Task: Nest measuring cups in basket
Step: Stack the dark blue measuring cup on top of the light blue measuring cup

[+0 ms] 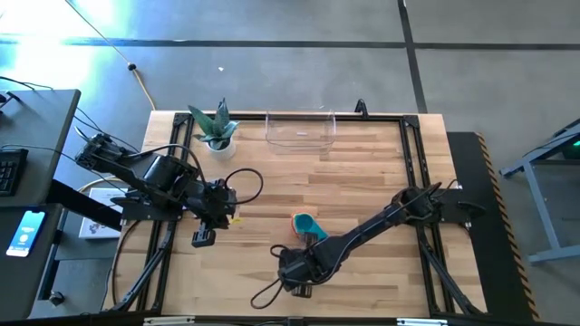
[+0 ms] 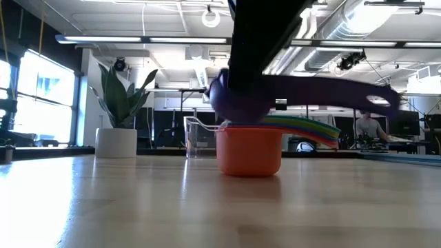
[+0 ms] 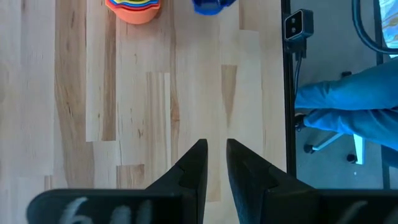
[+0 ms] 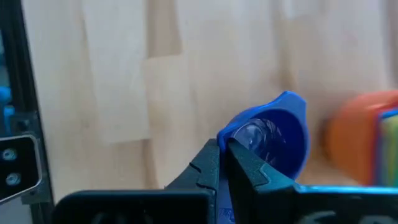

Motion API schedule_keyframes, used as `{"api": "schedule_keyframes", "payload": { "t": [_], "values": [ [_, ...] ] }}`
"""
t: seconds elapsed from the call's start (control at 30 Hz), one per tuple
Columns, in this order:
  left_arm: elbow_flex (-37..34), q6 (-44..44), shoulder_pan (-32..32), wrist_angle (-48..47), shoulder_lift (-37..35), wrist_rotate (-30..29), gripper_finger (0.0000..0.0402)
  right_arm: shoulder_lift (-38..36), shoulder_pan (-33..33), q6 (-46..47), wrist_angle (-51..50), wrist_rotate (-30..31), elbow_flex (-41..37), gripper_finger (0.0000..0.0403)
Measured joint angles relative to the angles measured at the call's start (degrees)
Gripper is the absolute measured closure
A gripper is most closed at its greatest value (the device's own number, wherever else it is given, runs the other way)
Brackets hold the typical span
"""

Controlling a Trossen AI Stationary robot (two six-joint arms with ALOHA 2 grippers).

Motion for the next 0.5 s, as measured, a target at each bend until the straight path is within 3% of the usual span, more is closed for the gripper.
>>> {"api": "schedule_keyframes", "payload": {
  "t": [0.5],
  "values": [
    [0.00, -0.02, 0.00, -0.01, 0.00, 0.02, 0.0353, -0.02, -1.75, 0.32, -14.79, 7.50, 5.57, 0.0402]
  ]
}}
